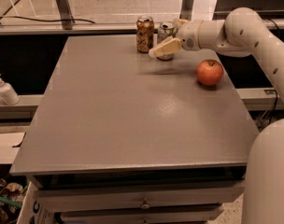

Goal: Move 7up can near orange can

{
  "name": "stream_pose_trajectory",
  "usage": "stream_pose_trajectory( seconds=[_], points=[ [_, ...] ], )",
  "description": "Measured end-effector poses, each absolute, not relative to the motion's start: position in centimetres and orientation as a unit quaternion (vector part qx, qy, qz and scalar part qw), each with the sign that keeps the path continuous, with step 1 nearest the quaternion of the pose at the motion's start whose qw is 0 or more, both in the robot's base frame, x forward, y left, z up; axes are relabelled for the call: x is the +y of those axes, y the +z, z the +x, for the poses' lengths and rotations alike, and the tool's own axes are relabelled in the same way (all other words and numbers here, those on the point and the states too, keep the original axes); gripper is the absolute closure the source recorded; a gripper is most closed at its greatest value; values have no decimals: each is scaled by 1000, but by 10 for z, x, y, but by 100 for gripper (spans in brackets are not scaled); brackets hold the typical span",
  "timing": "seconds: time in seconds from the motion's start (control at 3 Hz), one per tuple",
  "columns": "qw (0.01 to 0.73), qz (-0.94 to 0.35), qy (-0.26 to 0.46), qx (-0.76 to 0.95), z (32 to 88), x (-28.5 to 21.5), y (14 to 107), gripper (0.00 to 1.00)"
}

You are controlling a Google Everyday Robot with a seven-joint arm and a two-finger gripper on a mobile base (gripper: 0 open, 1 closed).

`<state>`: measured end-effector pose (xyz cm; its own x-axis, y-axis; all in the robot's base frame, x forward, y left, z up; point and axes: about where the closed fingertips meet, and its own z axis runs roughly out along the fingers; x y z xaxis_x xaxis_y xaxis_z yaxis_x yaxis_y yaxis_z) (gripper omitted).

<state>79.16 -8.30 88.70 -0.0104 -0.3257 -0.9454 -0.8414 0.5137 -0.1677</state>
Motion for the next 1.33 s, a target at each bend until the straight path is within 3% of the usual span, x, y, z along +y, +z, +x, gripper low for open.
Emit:
stream_pose_trajectory(
  seconds=[0.67,1.0,1.33],
  points=[
    [592,-401,213,666,780,-136,913,0],
    [622,-356,187,672,767,-194,924,0],
    [622,-356,187,672,767,-194,924,0]
  ],
)
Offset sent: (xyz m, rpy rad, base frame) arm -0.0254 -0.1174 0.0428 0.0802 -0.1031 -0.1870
